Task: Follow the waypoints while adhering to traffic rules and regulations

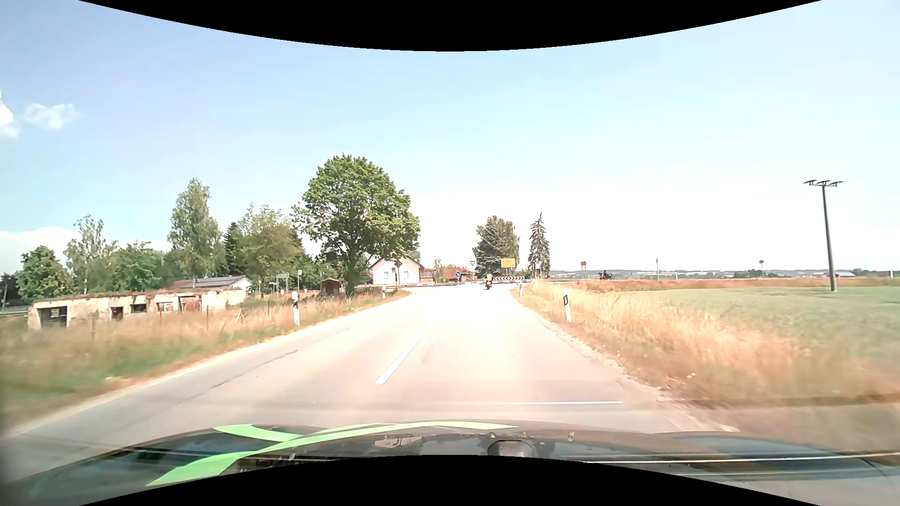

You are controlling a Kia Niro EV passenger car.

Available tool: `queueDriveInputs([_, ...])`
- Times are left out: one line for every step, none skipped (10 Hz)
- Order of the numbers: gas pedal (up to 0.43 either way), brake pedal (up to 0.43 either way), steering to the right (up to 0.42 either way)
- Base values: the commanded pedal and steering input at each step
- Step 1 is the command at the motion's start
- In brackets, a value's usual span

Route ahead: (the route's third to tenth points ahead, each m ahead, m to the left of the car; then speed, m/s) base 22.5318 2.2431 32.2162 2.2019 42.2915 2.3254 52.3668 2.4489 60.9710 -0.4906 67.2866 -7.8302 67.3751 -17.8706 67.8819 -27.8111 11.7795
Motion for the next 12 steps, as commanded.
queueDriveInputs([0.0,0.0,0.0])
queueDriveInputs([0.0,0.0,0.0])
queueDriveInputs([0.0,0.0,0.0])
queueDriveInputs([0.0,0.0,0.0])
queueDriveInputs([0.0,0.0,0.0])
queueDriveInputs([0.0,0.0,0.002])
queueDriveInputs([0.059,0.0,0.002])
queueDriveInputs([0.059,0.0,0.002])
queueDriveInputs([0.059,0.0,0.002])
queueDriveInputs([0.059,0.0,0.002])
queueDriveInputs([0.059,0.0,0.002])
queueDriveInputs([0.067,0.0,0.002])
